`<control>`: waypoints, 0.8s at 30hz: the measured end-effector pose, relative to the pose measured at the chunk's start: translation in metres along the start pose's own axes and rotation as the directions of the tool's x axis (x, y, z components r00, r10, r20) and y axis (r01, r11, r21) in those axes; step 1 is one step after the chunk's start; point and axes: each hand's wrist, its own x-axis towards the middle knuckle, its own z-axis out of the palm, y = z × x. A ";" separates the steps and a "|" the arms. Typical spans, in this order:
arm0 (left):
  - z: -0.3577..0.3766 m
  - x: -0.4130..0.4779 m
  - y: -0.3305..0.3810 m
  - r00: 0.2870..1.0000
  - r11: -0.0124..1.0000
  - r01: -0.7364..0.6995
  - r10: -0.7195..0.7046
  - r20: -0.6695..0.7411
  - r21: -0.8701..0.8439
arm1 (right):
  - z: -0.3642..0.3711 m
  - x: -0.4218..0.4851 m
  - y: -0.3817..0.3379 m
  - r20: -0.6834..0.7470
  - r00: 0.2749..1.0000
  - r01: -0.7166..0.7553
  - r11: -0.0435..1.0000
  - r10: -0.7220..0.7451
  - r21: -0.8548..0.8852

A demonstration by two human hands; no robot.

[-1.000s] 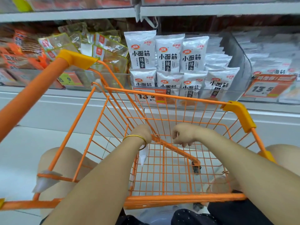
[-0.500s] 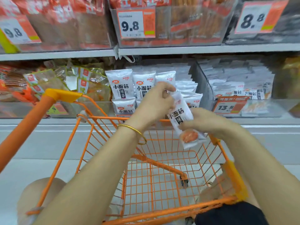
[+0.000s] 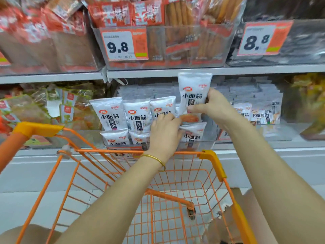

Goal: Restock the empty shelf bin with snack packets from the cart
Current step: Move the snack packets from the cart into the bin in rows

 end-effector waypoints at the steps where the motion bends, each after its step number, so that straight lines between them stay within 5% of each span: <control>1: 0.000 0.000 -0.001 1.000 1.000 -0.003 0.003 0.003 -0.014 | 0.000 0.001 0.005 0.014 1.000 -0.015 0.999 0.015 -0.040; 9: 0.000 0.004 -0.002 1.000 0.999 -0.006 0.005 -0.026 -0.043 | -0.001 -0.005 0.019 0.003 0.998 -0.055 0.942 0.059 -0.331; 20: -0.008 0.004 -0.006 0.996 0.996 -0.079 0.079 0.027 -0.032 | -0.003 0.001 0.015 -0.002 0.965 -0.235 0.864 0.262 -0.444; 24: -0.027 0.014 -0.014 0.946 0.983 -0.147 0.172 -0.274 0.111 | -0.005 0.001 0.009 0.051 0.970 -0.196 0.885 0.239 -0.423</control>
